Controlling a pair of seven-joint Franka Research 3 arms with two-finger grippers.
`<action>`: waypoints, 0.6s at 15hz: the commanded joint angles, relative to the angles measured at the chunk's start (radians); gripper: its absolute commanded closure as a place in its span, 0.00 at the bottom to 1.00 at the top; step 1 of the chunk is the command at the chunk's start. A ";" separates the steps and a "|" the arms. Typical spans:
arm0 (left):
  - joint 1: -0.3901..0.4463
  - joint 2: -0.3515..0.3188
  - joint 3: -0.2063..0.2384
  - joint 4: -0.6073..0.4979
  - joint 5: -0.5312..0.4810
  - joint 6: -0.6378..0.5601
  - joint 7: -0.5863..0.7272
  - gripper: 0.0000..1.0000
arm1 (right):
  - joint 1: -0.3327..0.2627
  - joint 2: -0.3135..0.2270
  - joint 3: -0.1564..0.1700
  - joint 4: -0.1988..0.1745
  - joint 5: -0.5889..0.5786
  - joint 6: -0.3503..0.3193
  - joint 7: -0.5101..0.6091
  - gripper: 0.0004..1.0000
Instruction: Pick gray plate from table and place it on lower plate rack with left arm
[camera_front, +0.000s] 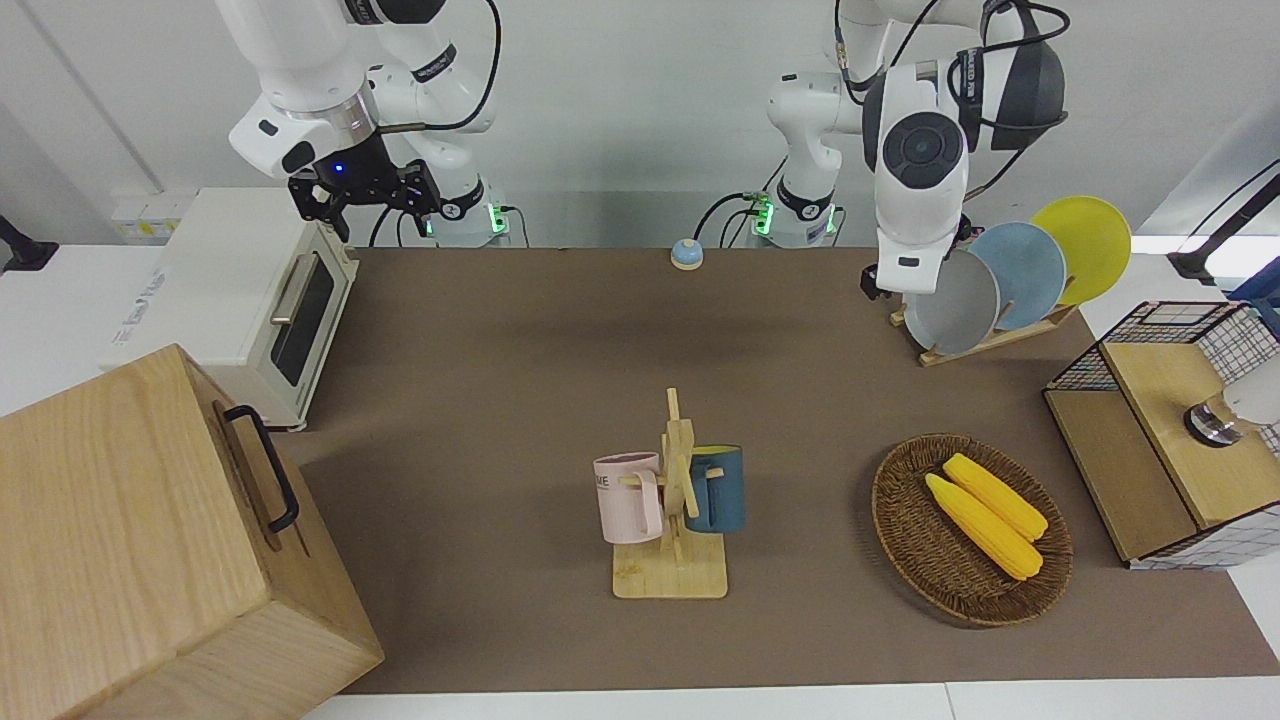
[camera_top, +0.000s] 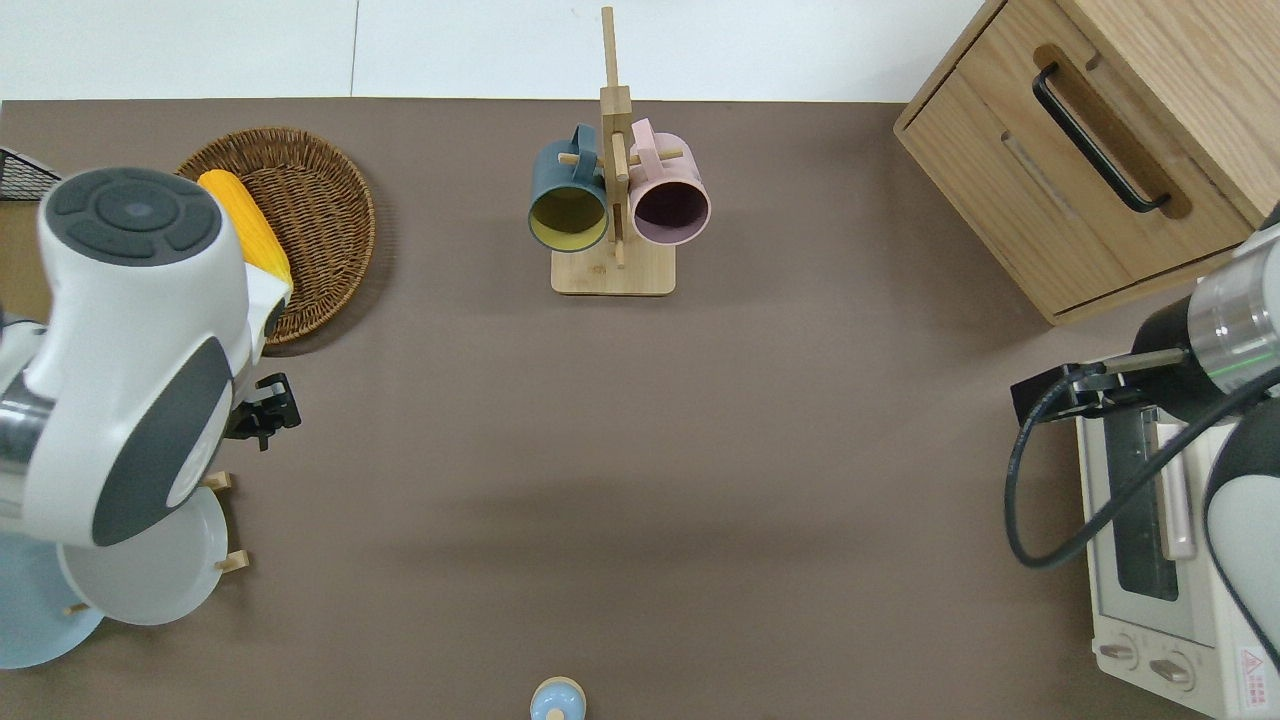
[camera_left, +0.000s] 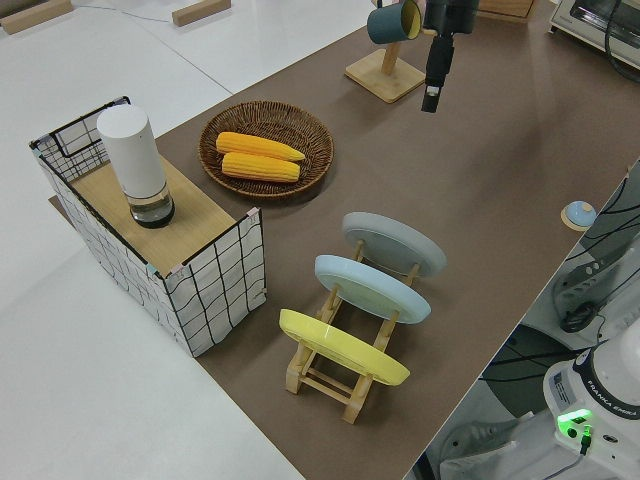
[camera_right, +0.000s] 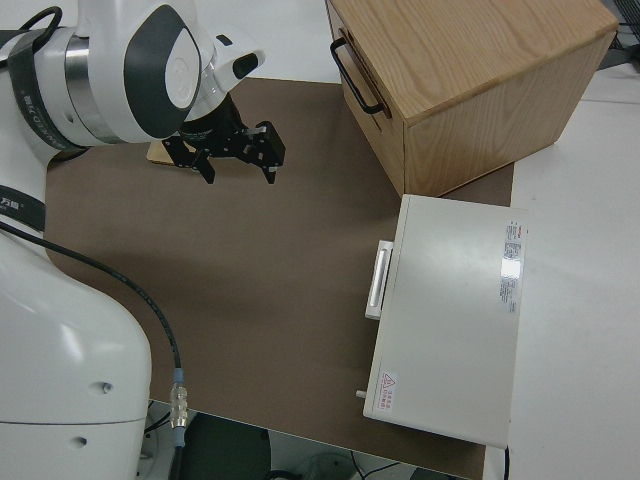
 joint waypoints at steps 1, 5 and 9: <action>0.032 -0.044 0.014 0.073 -0.099 0.010 0.122 0.00 | -0.026 -0.002 0.023 0.010 -0.007 -0.014 0.013 0.02; 0.043 -0.079 0.101 0.121 -0.229 0.014 0.278 0.00 | -0.026 -0.002 0.023 0.010 -0.007 -0.014 0.013 0.02; 0.043 -0.096 0.166 0.152 -0.318 0.013 0.475 0.00 | -0.026 -0.002 0.023 0.010 -0.007 -0.014 0.013 0.02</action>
